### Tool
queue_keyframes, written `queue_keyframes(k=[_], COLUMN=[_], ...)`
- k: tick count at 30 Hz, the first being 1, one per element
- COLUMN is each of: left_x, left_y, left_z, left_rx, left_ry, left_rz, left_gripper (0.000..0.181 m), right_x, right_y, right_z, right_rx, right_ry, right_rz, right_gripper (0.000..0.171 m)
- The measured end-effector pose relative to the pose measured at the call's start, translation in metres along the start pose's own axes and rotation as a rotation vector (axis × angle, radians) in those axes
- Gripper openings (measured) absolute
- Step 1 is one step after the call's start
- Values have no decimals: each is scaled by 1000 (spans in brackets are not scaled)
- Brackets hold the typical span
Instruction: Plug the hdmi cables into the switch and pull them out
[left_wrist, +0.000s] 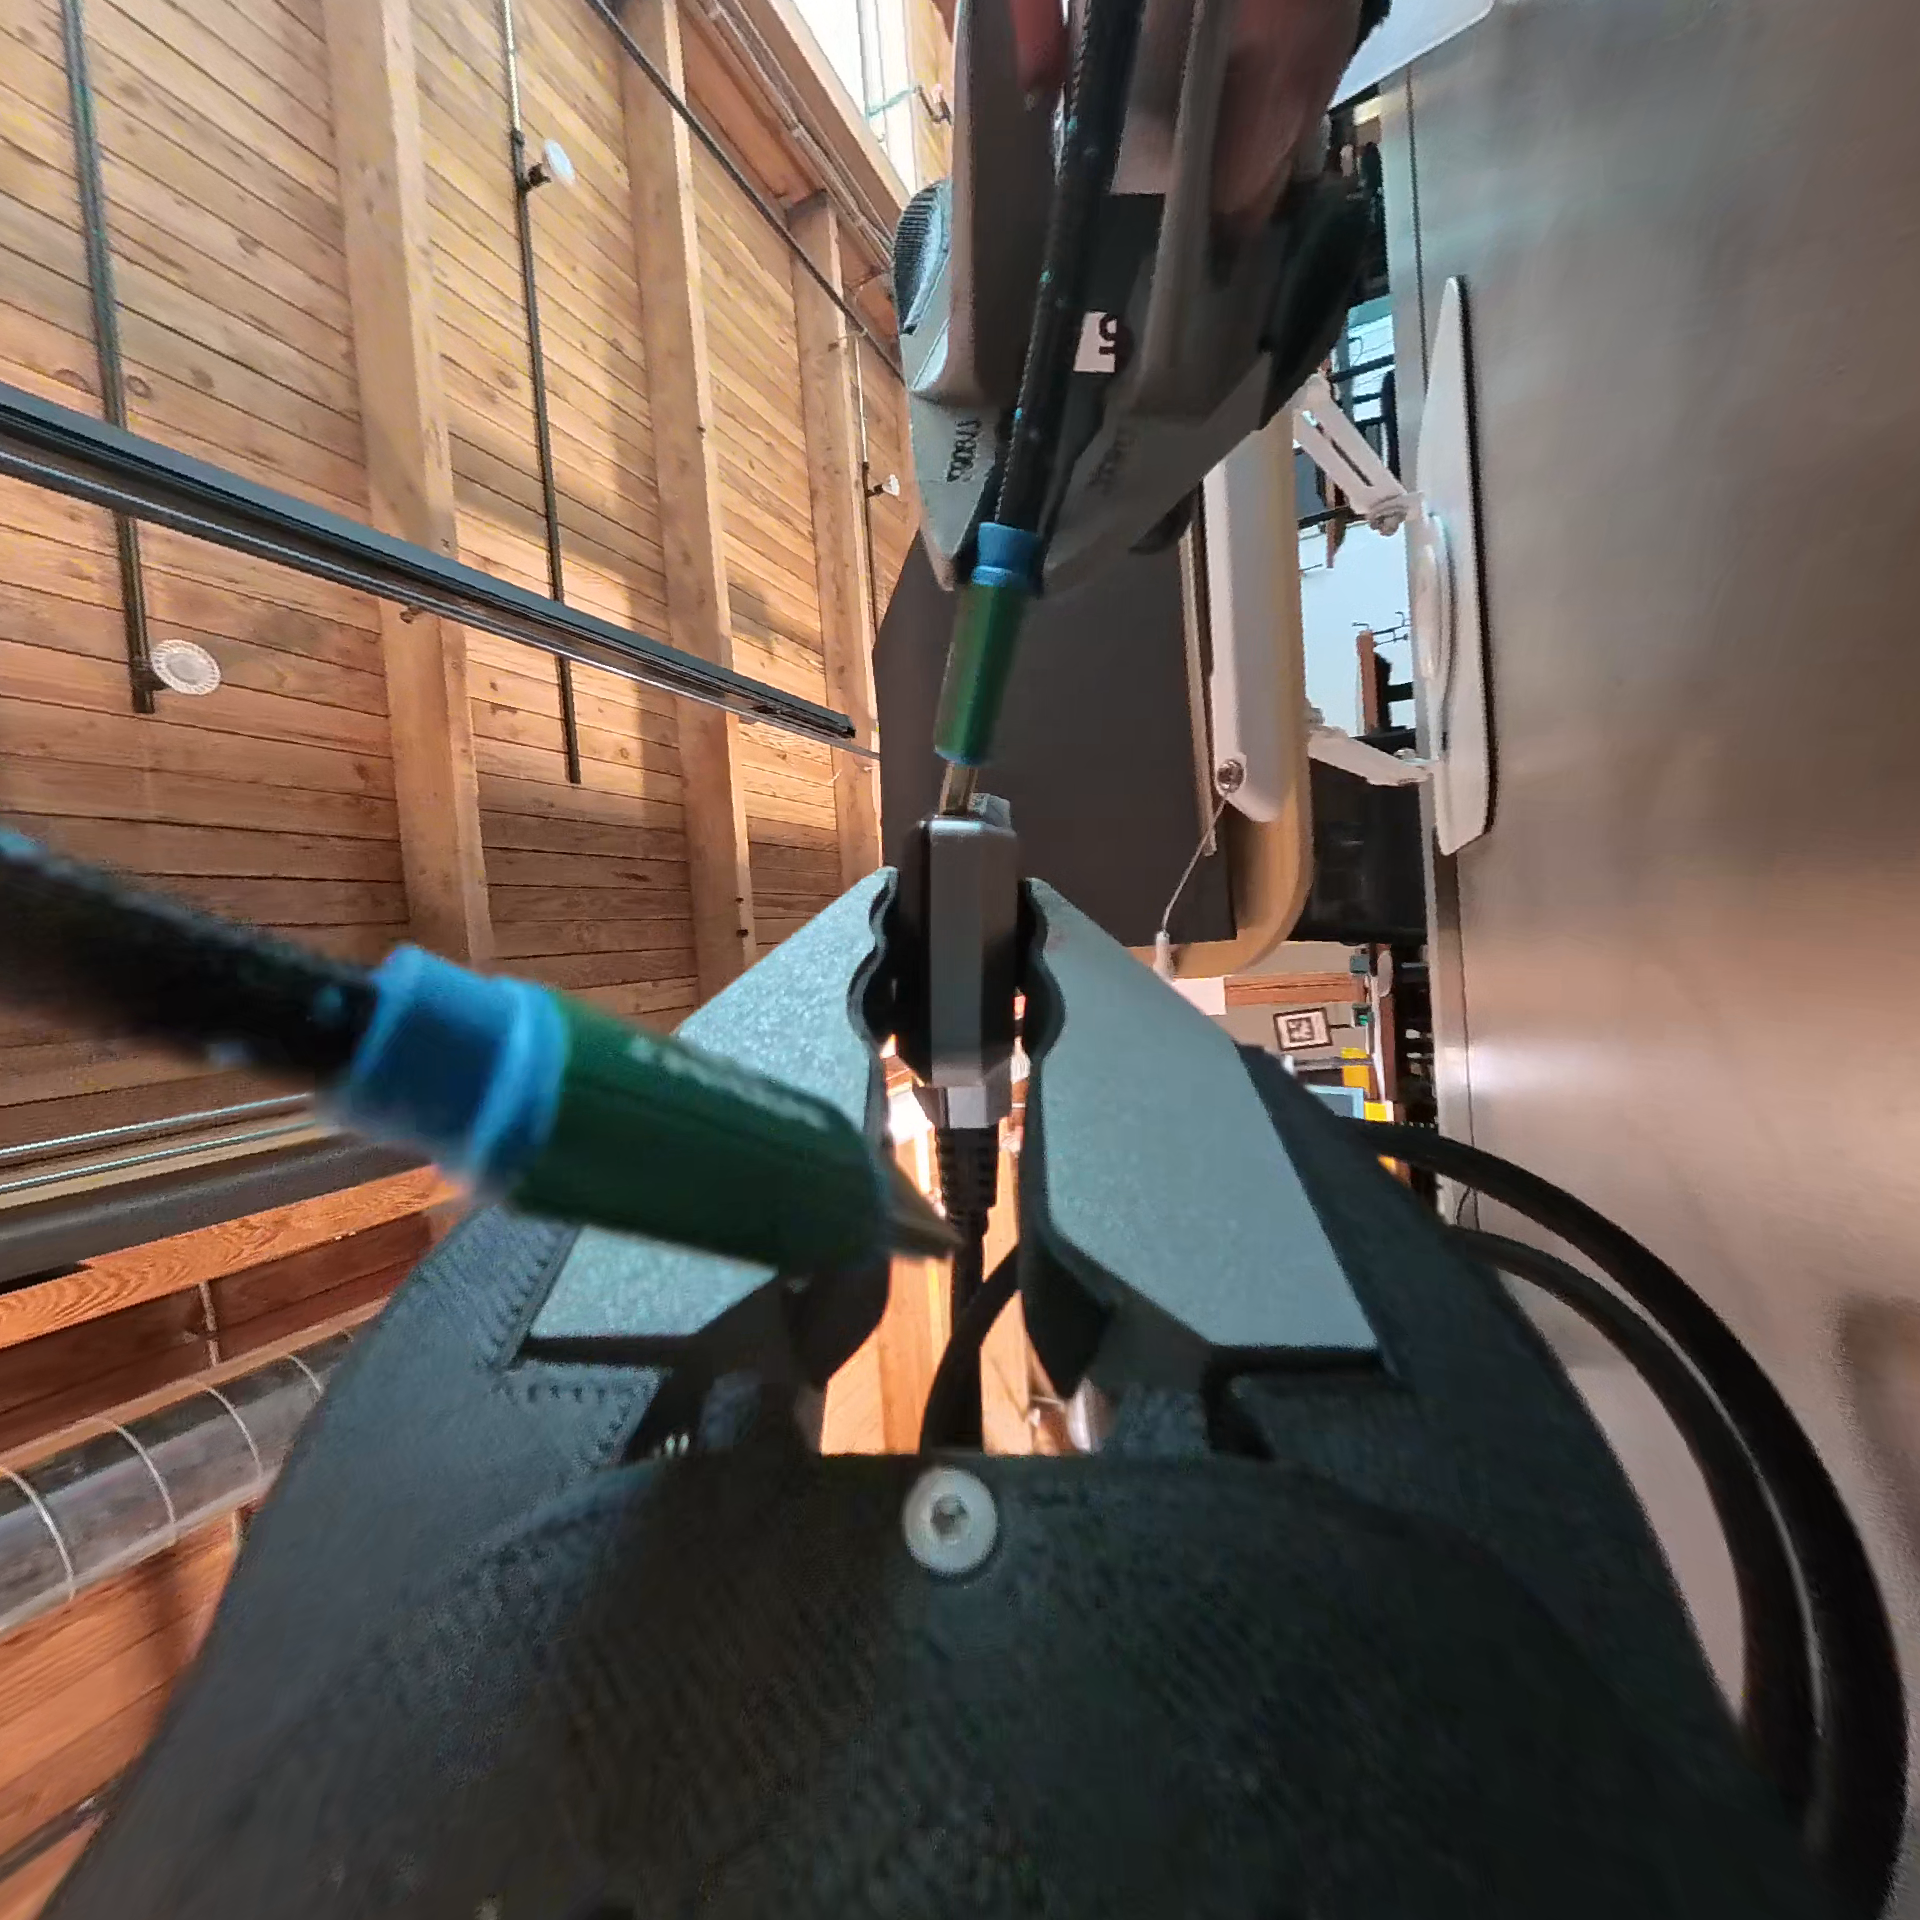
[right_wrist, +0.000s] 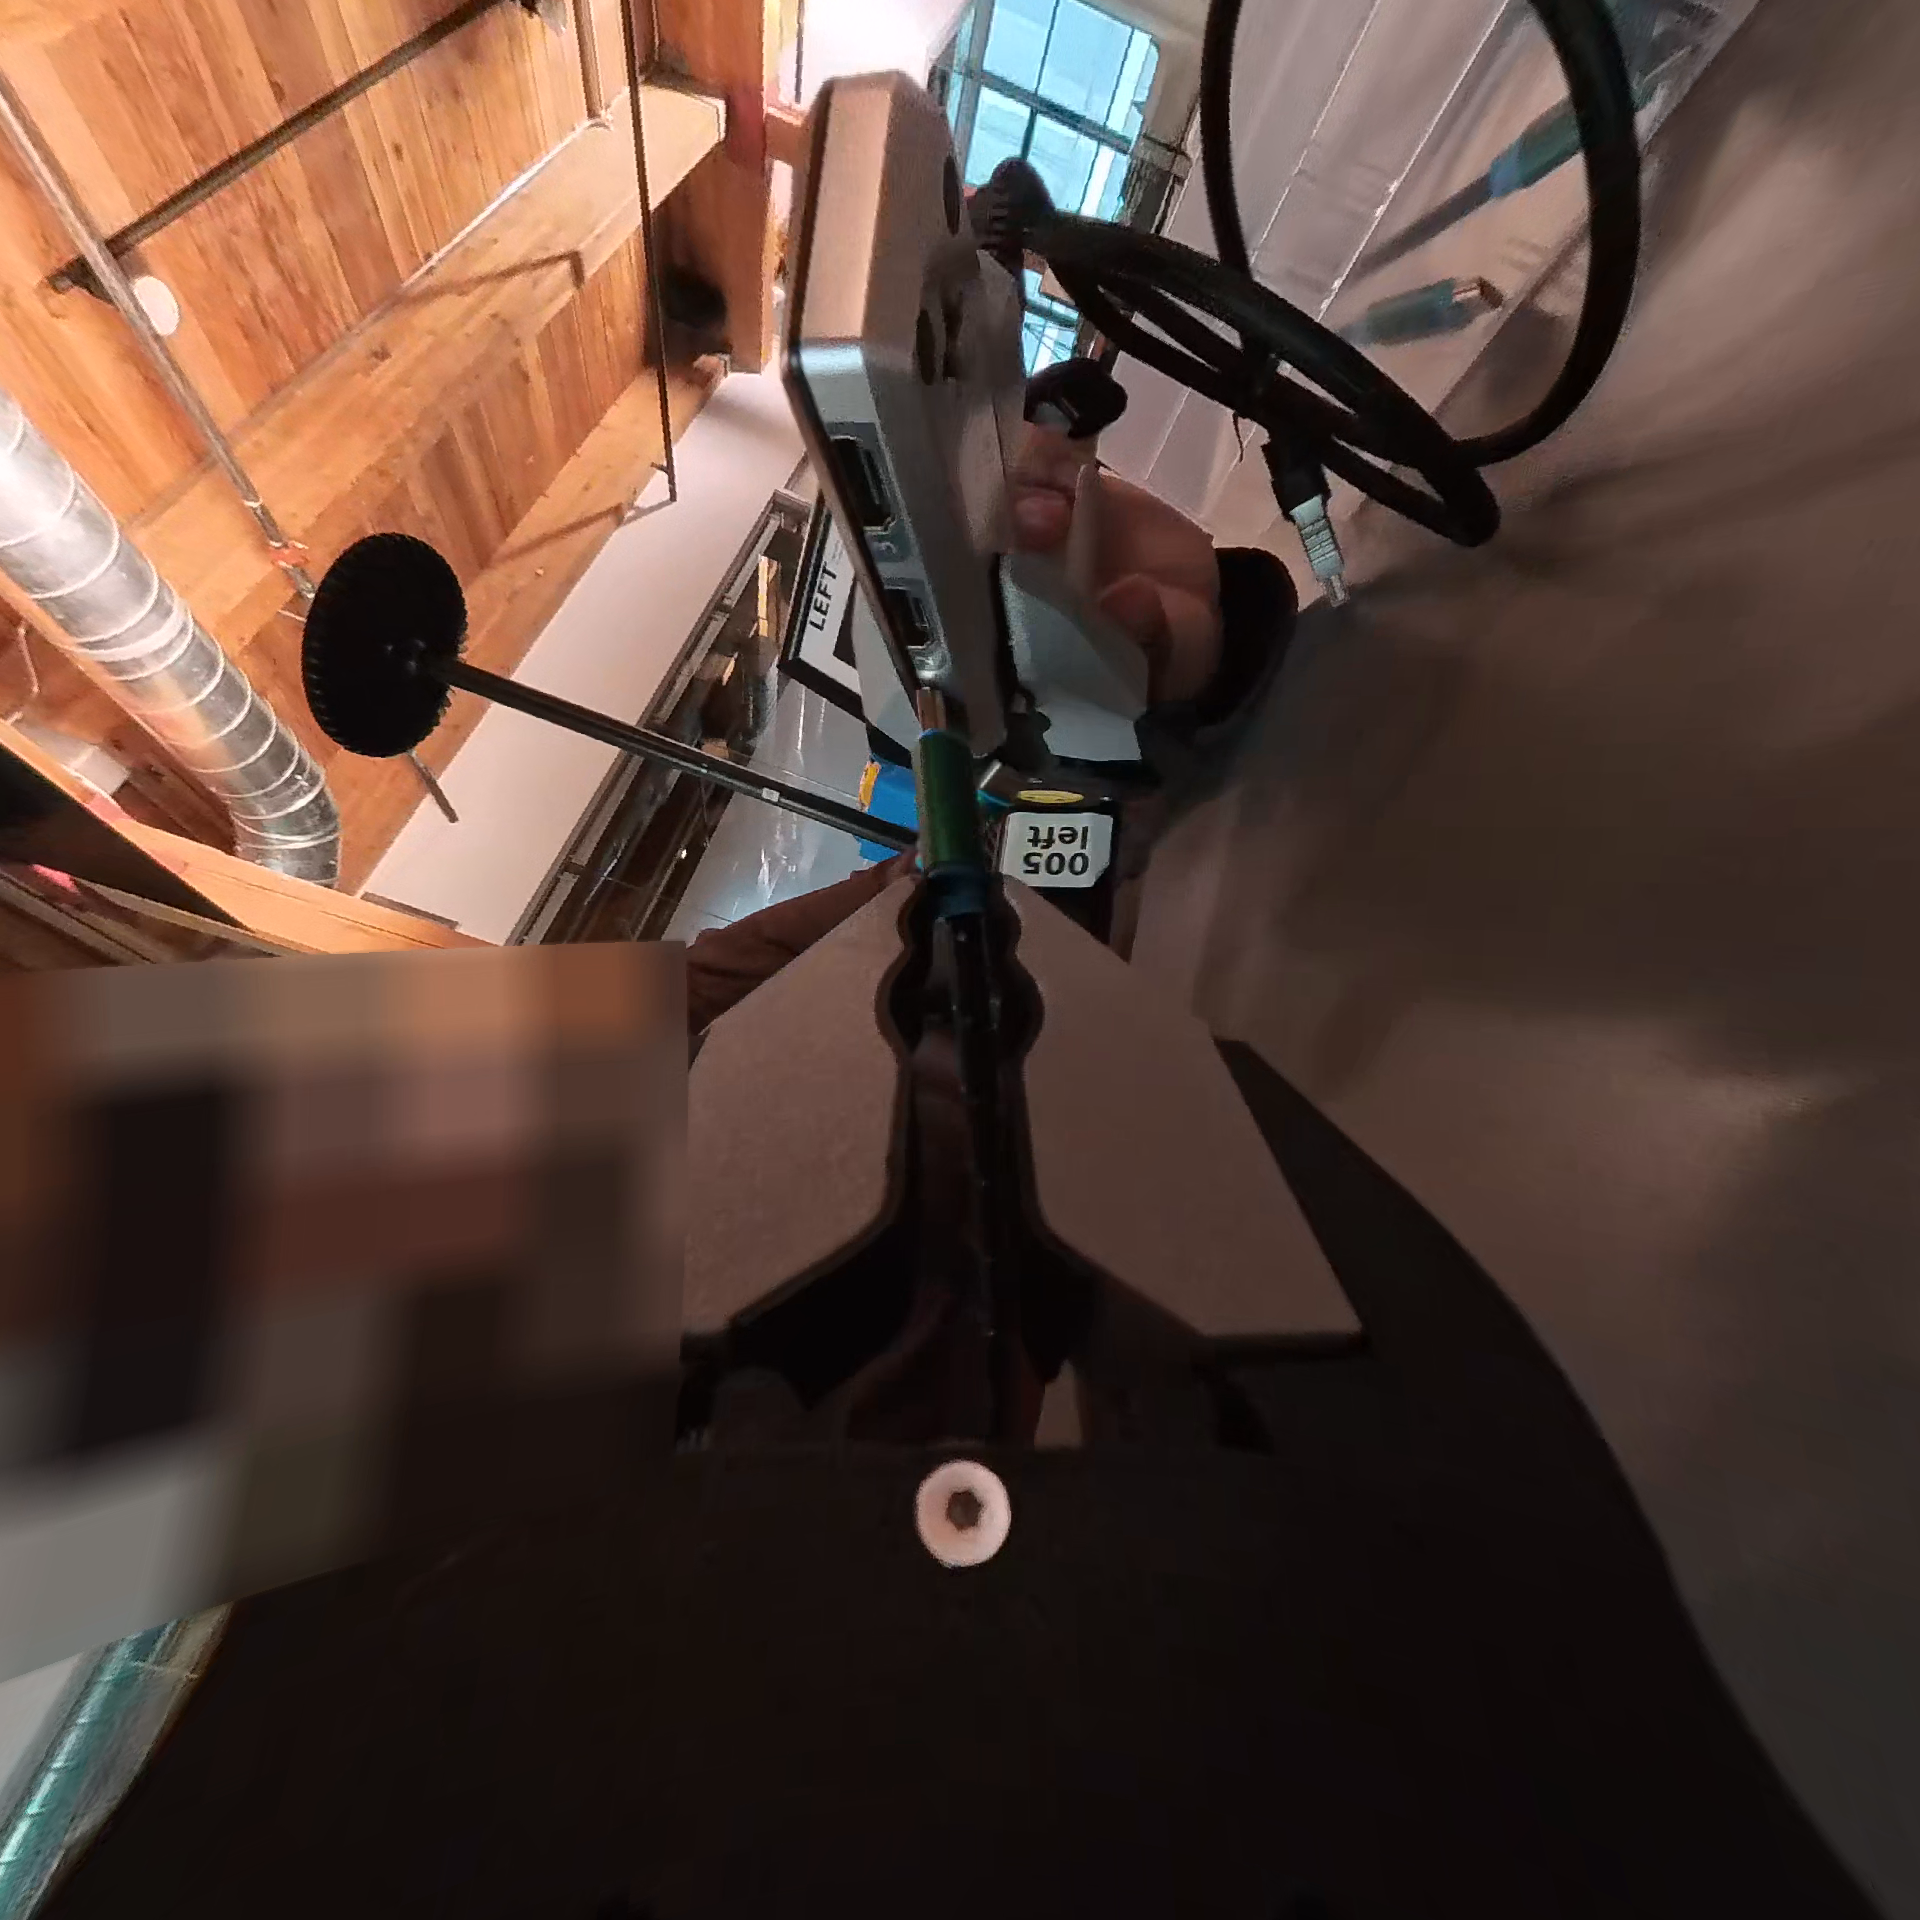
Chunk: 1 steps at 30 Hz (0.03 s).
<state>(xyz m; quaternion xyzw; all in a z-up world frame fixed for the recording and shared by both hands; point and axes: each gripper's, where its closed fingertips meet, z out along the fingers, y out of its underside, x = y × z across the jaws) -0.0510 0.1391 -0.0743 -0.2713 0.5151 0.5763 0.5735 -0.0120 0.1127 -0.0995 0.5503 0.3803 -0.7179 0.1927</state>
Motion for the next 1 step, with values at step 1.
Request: queue_keyframes(k=[1], left_x=[0], left_y=[0], left_z=[0], left_rx=[-1], left_ry=[2], left_rz=[-10], left_gripper=[19], right_x=[0], right_y=[0], right_z=[0], right_rx=[-1], right_ry=[-3], right_rz=[0], right_gripper=[8])
